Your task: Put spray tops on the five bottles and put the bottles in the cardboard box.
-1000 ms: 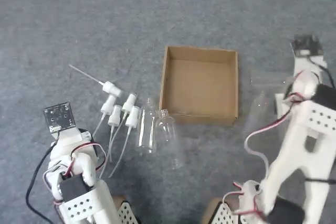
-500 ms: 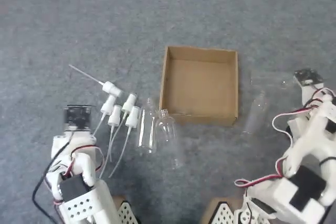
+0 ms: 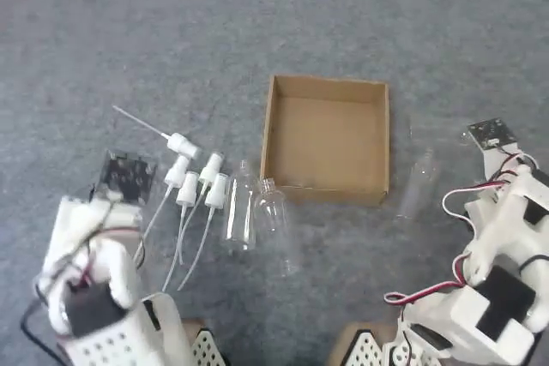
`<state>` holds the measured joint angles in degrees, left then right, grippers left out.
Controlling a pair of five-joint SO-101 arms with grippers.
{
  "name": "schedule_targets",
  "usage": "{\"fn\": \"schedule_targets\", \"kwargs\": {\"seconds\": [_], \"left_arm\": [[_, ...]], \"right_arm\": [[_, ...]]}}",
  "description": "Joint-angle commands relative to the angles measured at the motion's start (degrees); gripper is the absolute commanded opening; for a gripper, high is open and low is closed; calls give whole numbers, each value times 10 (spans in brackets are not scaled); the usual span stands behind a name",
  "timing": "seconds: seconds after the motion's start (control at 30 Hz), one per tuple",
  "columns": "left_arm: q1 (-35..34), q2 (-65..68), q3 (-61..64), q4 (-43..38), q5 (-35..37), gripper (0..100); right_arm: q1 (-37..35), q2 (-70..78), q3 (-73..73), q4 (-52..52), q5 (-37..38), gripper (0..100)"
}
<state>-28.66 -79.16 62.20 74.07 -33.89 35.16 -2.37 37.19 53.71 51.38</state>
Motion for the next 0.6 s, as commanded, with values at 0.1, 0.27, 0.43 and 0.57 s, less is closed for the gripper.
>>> {"fn": "schedule_targets", "kwargs": {"seconds": [0.1,0.27,0.43,0.57], "left_arm": [[83,305,-185,22,14,167],[128,467,-224,-51,63,171],[141,587,-224,-142,85,160],[143,667,-225,-216,88,163]], "right_arm": [[8,5,4,-7,6,167],[6,7,4,-7,7,167],[7,5,4,-8,7,165],[7,7,5,-7,4,164]]}}
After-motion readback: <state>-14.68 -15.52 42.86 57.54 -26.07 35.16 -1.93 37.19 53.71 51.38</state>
